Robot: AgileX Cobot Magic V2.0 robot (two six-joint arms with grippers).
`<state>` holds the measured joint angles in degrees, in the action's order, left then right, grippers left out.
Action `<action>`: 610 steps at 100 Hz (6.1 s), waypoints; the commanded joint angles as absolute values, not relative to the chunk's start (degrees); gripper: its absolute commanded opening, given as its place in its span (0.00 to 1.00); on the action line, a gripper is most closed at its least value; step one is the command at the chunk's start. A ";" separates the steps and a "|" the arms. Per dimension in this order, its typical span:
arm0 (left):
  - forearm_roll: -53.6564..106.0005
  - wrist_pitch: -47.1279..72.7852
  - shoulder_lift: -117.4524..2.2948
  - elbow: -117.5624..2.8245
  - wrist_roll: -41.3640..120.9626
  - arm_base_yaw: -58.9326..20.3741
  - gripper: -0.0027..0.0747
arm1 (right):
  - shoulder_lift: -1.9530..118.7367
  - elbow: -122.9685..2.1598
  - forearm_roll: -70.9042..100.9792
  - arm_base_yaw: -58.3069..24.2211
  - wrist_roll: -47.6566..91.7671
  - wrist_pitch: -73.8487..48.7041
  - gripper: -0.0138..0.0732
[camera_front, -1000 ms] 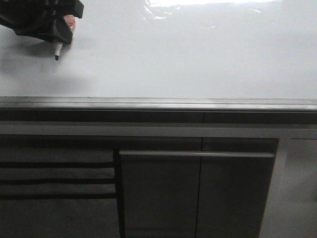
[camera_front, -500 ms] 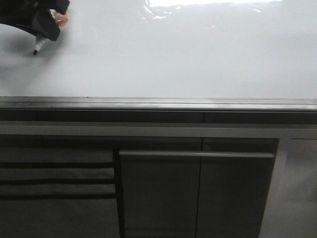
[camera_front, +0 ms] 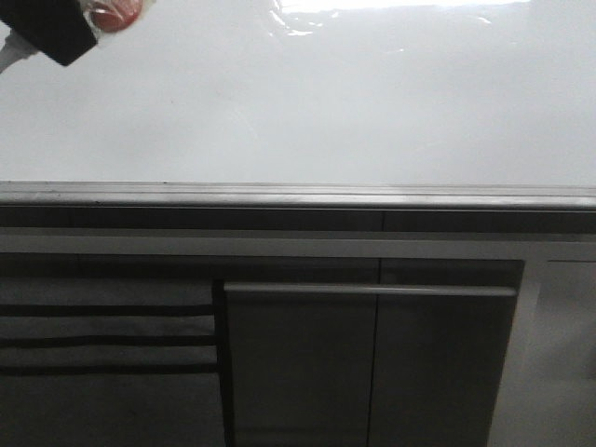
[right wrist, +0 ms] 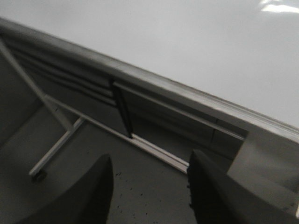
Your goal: Write number 0 on whiteboard
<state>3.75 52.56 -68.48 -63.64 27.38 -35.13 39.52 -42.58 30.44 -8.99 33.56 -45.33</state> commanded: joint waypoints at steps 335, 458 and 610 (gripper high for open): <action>12.63 47.37 -58.30 -64.92 30.36 -48.28 0.62 | 65.63 -67.72 38.53 -27.49 57.49 -63.15 0.15; 12.65 29.95 -34.45 -43.47 14.67 -31.73 0.60 | 66.86 -54.65 45.40 -9.02 37.43 -39.41 0.15; 12.54 29.05 -39.10 -43.47 14.29 -31.73 0.60 | 90.79 -86.05 34.71 -6.43 32.81 -57.62 0.15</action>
